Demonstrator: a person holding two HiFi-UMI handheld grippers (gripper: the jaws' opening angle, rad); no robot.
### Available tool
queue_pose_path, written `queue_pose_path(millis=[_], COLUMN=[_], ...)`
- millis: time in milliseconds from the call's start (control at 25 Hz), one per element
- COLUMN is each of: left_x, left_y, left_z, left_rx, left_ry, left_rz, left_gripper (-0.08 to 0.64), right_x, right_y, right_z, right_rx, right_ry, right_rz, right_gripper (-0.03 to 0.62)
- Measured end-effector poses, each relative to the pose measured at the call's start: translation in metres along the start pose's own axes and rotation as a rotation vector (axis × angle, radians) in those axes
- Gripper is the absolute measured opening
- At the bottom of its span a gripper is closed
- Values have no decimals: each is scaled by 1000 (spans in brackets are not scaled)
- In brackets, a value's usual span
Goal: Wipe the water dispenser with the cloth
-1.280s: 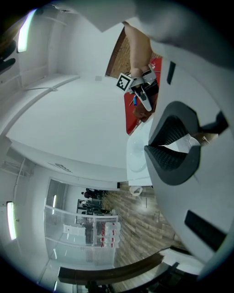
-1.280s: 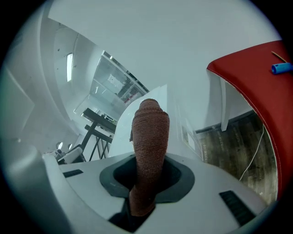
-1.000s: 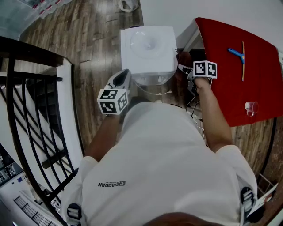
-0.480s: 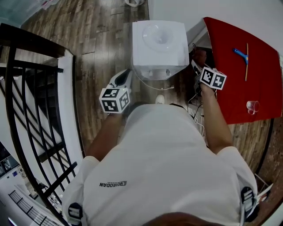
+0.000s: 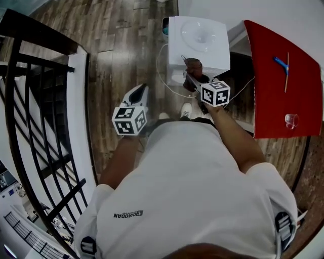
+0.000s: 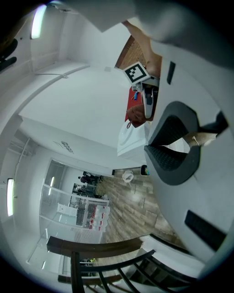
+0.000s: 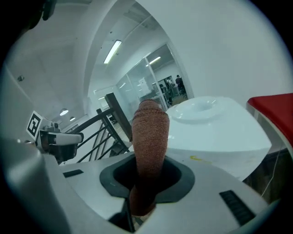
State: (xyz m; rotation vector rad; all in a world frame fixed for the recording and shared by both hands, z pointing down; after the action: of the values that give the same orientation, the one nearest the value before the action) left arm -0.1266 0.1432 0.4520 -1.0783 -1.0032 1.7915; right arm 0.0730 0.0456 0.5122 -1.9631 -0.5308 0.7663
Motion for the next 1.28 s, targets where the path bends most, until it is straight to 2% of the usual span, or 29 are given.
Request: queue_pose_path(millis=[80, 360, 560, 760, 880, 1040, 1280], left_x=[13, 53, 70, 59, 50, 42, 34], left_y=[-1, -10, -23, -22, -18, -16, -18], left_z=[6, 21, 33, 30, 17, 7, -2], left_rx=[2, -53, -24, 13, 40, 19, 13], left_ry=[9, 41, 86, 112, 90, 61, 45], left_rz=[-10, -28, -19, -44, -56, -51, -35], left_gripper=[0, 0, -1, 0, 0, 0, 0], right_x=[-16, -64, -76, -75, -74, -70, -49], right_y=[-13, -45, -59, -59, -63, -78, -79], right_z=[16, 41, 37, 31, 32, 23, 1], right_rx=[-6, 100, 101, 117, 159, 226, 244], right_ry=[27, 58, 50, 73, 92, 83, 53], right_rz=[31, 145, 194, 218, 253, 341, 383], right_gripper=[86, 86, 84, 86, 84, 84, 86])
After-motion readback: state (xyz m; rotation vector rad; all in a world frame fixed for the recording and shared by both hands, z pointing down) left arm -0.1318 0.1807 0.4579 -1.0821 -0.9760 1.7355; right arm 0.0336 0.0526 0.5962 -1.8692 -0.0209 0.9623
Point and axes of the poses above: the fingertips, and each gripper's own axes: x backward along the fingers, z to its left, y out of its top, the point moved 3 cm from there along x, backward along the fingers, and after that the axes turned 14 degrees about -z, right-handed, at the moved point
